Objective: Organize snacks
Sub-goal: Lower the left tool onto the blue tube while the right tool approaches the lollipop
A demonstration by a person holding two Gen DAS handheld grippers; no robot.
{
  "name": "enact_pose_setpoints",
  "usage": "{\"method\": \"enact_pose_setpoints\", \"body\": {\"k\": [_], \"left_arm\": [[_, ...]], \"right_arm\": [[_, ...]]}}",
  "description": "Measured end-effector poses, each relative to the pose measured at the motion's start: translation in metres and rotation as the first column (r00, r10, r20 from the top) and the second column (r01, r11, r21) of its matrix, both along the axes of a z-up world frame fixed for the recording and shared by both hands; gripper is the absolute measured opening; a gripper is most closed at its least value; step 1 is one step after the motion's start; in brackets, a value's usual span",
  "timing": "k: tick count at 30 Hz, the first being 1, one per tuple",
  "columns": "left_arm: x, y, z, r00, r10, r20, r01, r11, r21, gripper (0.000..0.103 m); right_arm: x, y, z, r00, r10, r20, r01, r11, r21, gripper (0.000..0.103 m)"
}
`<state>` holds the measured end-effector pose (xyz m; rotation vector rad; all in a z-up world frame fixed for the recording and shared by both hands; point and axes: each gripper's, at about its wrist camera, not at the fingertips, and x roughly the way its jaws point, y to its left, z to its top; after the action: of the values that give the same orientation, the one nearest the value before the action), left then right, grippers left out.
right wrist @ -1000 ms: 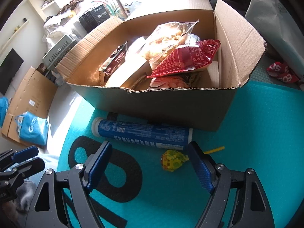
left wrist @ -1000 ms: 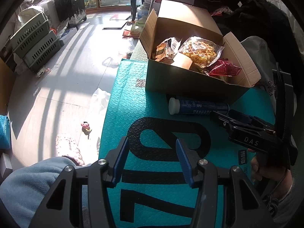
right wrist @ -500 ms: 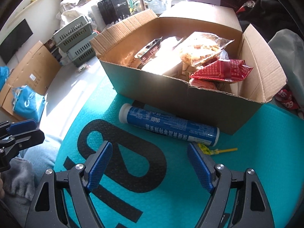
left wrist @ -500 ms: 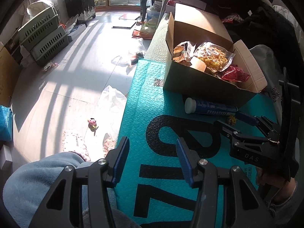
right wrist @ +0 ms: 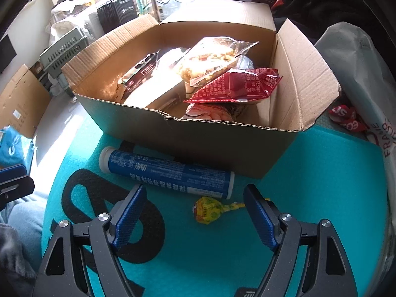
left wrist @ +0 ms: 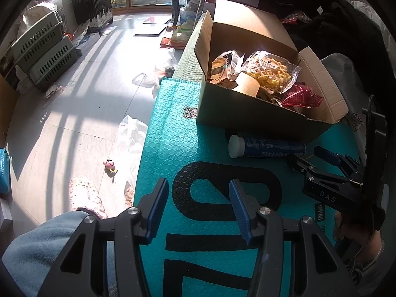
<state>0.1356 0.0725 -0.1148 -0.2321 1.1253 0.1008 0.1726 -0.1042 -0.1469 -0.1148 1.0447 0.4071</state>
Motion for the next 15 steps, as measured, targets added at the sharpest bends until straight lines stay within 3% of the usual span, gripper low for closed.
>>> {"method": "enact_pose_setpoints", "body": {"k": [6,9,15], "left_arm": [[0.008,-0.008,-0.005,1.0,-0.026,-0.01,0.026,1.0,0.001,0.05],[0.008,-0.006,-0.004,1.0,-0.025,-0.008,0.025,1.0,0.0,0.05],[0.009,0.005,0.003,1.0,-0.001,0.006,0.001,1.0,-0.009,0.05]], "right_arm": [[0.015,-0.021,-0.007,0.999,-0.028,-0.023,0.029,0.998,0.048,0.081],[0.022,-0.021,-0.01,0.998,0.001,-0.06,0.006,0.993,0.118,0.081],[0.008,0.001,-0.009,0.993,0.09,-0.073,-0.077,0.983,0.167,0.081]]}}
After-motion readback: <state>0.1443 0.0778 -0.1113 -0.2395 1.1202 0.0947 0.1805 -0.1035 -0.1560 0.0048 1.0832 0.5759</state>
